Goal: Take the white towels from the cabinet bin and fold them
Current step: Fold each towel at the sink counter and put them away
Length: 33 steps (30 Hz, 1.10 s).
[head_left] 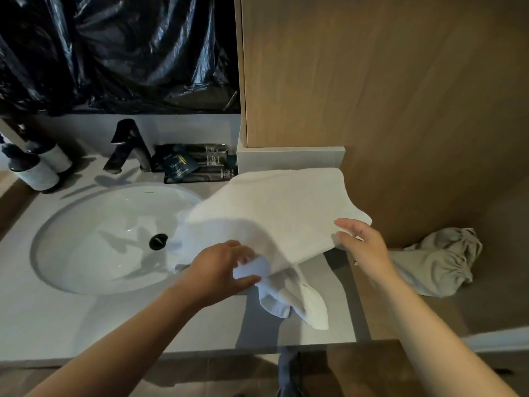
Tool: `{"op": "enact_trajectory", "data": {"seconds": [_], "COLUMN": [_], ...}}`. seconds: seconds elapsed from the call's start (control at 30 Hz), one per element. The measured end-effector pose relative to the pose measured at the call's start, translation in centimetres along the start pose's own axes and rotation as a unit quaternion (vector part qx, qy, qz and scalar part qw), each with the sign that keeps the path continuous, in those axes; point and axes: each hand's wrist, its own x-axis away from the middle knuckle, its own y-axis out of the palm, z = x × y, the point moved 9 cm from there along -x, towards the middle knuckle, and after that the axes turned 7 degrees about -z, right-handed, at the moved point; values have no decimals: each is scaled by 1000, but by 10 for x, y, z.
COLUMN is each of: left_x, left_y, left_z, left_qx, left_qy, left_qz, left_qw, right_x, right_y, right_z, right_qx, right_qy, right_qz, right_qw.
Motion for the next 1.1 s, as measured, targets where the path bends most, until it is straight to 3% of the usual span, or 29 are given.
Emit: {"op": "enact_trajectory", "data": {"seconds": [0.13, 0.27, 0.37, 0.5, 0.63, 0.77, 0.97, 1.1], "left_x": [-22, -53, -76, -104, -127, -128, -129, -140], "left_y": [-36, -66, -74, -75, -51, -17, -7, -37], "left_z": [16, 26, 24, 20, 17, 13, 15, 9], "left_qx": [1, -22, -51, -95, -152, -192, -166, -129], "left_qy": [31, 47, 50, 50, -14, -66, -78, -83], "left_qz": [94, 136, 137, 115, 35, -37, -41, 24], "left_qw": [995, 989, 988, 987, 988, 978, 982, 988], "right_x": [25, 41, 48, 46, 36, 25, 18, 24], "right_y": [0, 41, 71, 82, 86, 95, 103, 103], "right_z": [33, 66, 78, 63, 47, 51, 52, 44], "right_qx": [-158, -321, -321, -304, -285, -243, -323, -367], "right_qy": [27, 118, 185, 177, 152, 180, 213, 238], "right_qz": [104, 57, 6, -19, -22, -4, 50, 57], "right_qw": [982, 938, 929, 936, 946, 953, 921, 898]}}
